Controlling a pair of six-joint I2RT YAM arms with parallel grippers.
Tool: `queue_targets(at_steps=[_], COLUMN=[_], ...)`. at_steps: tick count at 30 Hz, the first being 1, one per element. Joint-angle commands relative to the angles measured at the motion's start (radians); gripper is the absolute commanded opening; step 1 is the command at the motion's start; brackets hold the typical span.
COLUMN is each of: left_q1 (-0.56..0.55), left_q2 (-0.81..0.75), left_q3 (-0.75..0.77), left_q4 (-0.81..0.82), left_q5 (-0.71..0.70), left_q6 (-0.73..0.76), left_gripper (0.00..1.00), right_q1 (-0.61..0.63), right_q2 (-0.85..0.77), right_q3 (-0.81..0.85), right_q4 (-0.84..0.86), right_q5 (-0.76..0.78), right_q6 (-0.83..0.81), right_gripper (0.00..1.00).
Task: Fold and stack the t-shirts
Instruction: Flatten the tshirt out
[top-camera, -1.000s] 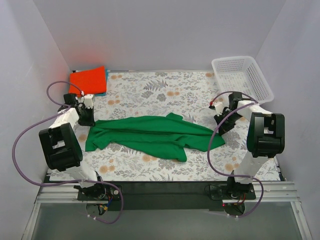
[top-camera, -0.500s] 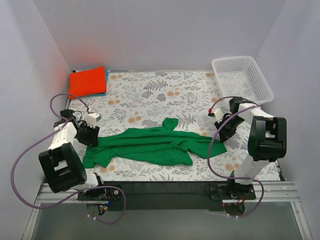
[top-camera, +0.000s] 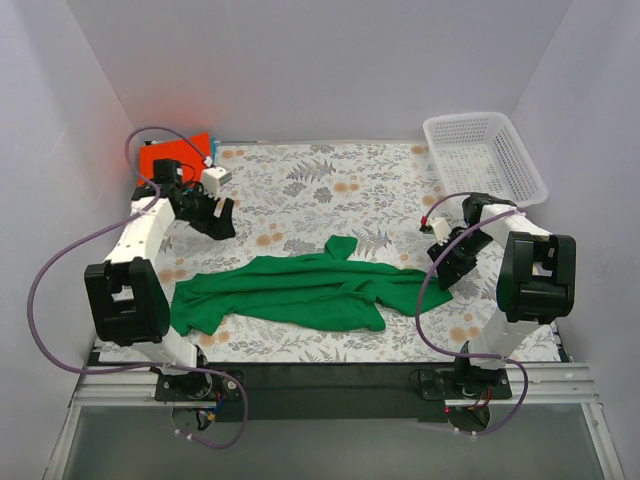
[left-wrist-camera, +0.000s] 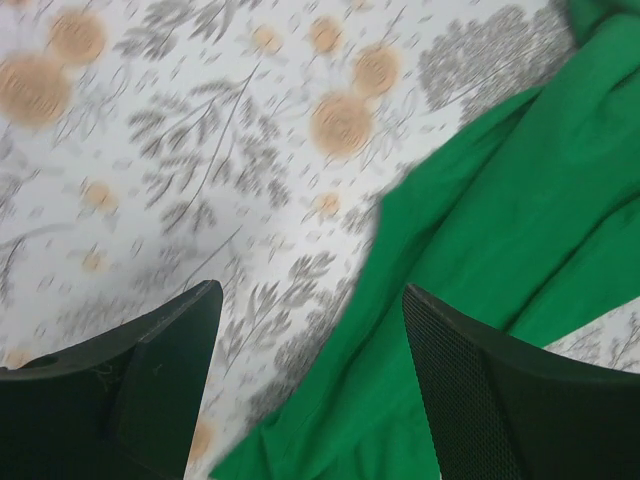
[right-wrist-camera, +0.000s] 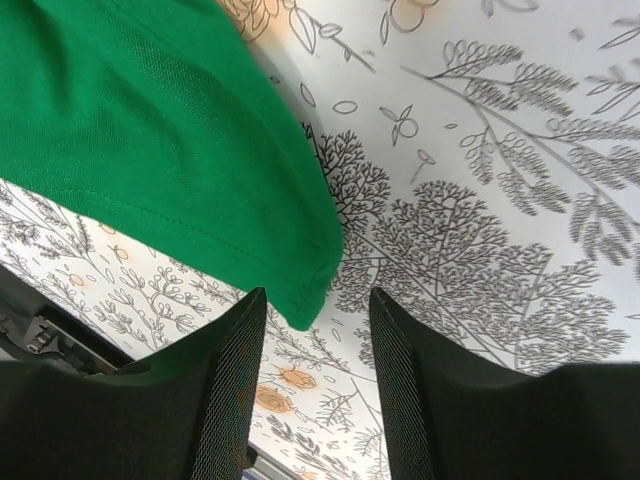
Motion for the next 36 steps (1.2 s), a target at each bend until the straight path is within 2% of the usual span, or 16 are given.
queue_targets(at_steps=[1, 9, 11, 14, 15, 18, 19, 23, 24, 26, 27, 28, 30, 33, 34, 36], left_q1=[-0.124, -0.409, -0.483, -0.566, -0.586, -0.641, -0.657, -0.677, -0.678, -0.674, -0.672, -0.651, -0.603, -0.458, -0.386, -0.344], left_q2=[0.058, 0.239, 0.291, 0.351, 0.389, 0.467, 0.480, 0.521, 0.524, 0.518, 0.509, 0.474, 0.426, 0.314, 0.287, 0.198], left_q3=[0.059, 0.208, 0.244, 0.283, 0.307, 0.335, 0.338, 0.335, 0.334, 0.321, 0.317, 0.303, 0.288, 0.265, 0.257, 0.229], left_q4=[0.099, 0.295, 0.320, 0.346, 0.346, 0.349, 0.349, 0.331, 0.325, 0.317, 0.310, 0.308, 0.308, 0.303, 0.297, 0.288], left_q5=[0.022, -0.040, -0.058, -0.086, -0.107, -0.161, -0.164, -0.147, -0.149, -0.185, -0.205, -0.219, -0.239, -0.238, -0.238, -0.238], left_q6=[-0.164, -0.398, -0.439, -0.477, -0.496, -0.534, -0.545, -0.588, -0.594, -0.611, -0.611, -0.614, -0.635, -0.672, -0.669, -0.611], left_gripper=[0.72, 0.73, 0.73, 0.72, 0.72, 0.68, 0.67, 0.56, 0.40, 0.19, 0.03, 0.00, 0.00, 0.00, 0.00, 0.00], right_q1=[-0.004, 0.001, 0.000, 0.000, 0.000, 0.000, 0.001, 0.000, 0.000, 0.000, 0.000, 0.000, 0.000, 0.006, 0.010, 0.038], right_q2=[-0.012, 0.012, 0.014, 0.015, 0.017, 0.008, 0.003, -0.029, -0.034, -0.050, -0.057, -0.063, -0.084, -0.106, -0.104, -0.097], right_q3=[-0.041, -0.122, -0.144, -0.156, -0.162, -0.165, -0.167, -0.165, -0.165, -0.164, -0.162, -0.155, -0.144, -0.113, -0.104, -0.072], right_q4=[-0.012, 0.079, 0.088, 0.100, 0.102, 0.102, 0.100, 0.096, 0.097, 0.096, 0.096, 0.096, 0.088, 0.080, 0.077, 0.064], right_q5=[0.002, 0.027, 0.029, 0.027, 0.027, 0.027, 0.030, 0.036, 0.038, 0.039, 0.039, 0.033, 0.021, -0.023, -0.046, -0.073], right_q6=[0.033, 0.060, 0.063, 0.069, 0.069, 0.067, 0.064, 0.063, 0.061, 0.057, 0.055, 0.056, 0.053, 0.047, 0.050, 0.056], right_gripper=[0.52, 0.50, 0.46, 0.30, 0.19, 0.02, 0.01, 0.01, 0.01, 0.01, 0.01, 0.01, 0.01, 0.01, 0.01, 0.01])
